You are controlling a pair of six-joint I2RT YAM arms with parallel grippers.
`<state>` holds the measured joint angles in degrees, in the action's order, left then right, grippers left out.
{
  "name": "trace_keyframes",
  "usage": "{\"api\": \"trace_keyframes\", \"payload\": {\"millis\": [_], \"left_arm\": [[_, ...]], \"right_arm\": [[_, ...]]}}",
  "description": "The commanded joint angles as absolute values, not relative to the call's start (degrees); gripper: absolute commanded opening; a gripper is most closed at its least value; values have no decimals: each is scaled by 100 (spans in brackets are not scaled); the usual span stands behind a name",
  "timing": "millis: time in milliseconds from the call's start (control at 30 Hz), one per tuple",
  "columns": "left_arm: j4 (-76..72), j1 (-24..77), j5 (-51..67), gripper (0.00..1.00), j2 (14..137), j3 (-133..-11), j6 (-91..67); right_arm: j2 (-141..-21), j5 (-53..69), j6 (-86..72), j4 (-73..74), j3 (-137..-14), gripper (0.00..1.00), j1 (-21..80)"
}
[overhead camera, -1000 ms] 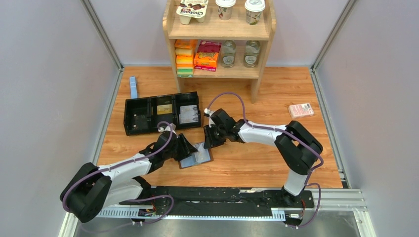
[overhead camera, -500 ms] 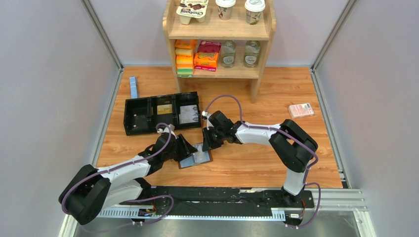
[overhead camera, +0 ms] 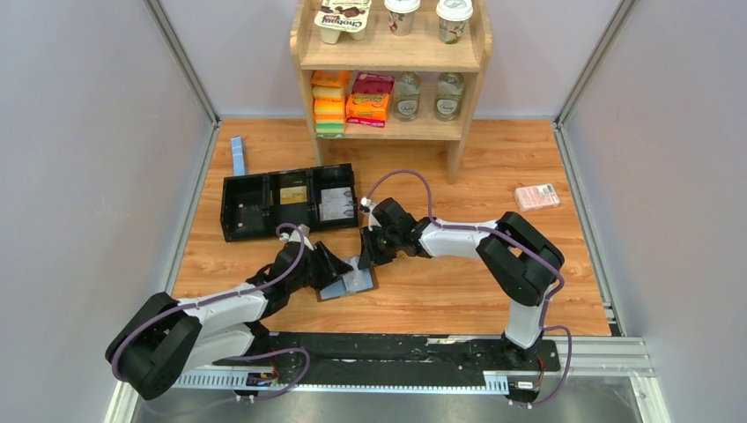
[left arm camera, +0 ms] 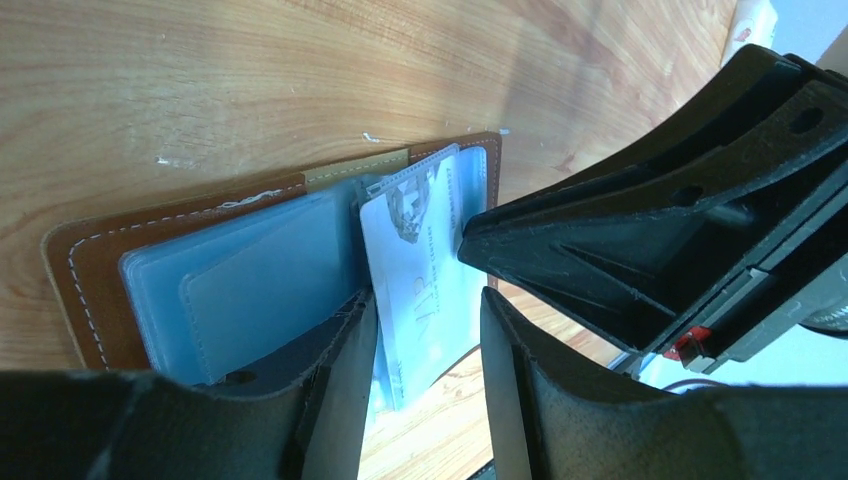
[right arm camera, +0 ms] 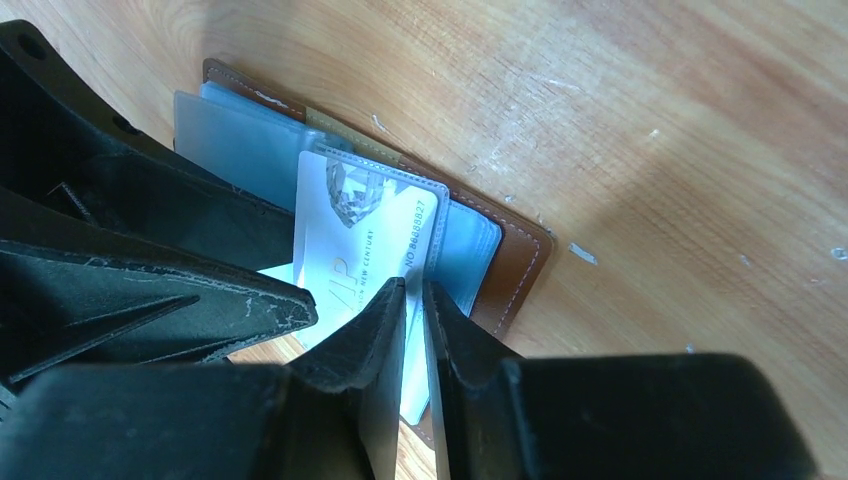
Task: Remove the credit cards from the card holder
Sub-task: Remove the credit card from the card holder.
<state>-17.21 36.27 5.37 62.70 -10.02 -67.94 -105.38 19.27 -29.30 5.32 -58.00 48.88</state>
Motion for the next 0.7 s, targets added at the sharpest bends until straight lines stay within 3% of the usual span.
{"api": "trace_keyframes", "payload": {"millis": [0, 400, 667], "left_arm": [[-2477, 3639, 633, 49, 6012, -844, -6864], [-2330, 3639, 159, 42, 4571, -483, -6812], [-2610, 3639, 369, 33, 4982, -466, -6829]], "right_arm": [[-10784, 1890, -2971, 650, -5687, 19, 4931], [-10846, 1898, -3015, 650, -5722, 19, 4913], [-10907, 1951, -3023, 659, -5783, 19, 4913]]}}
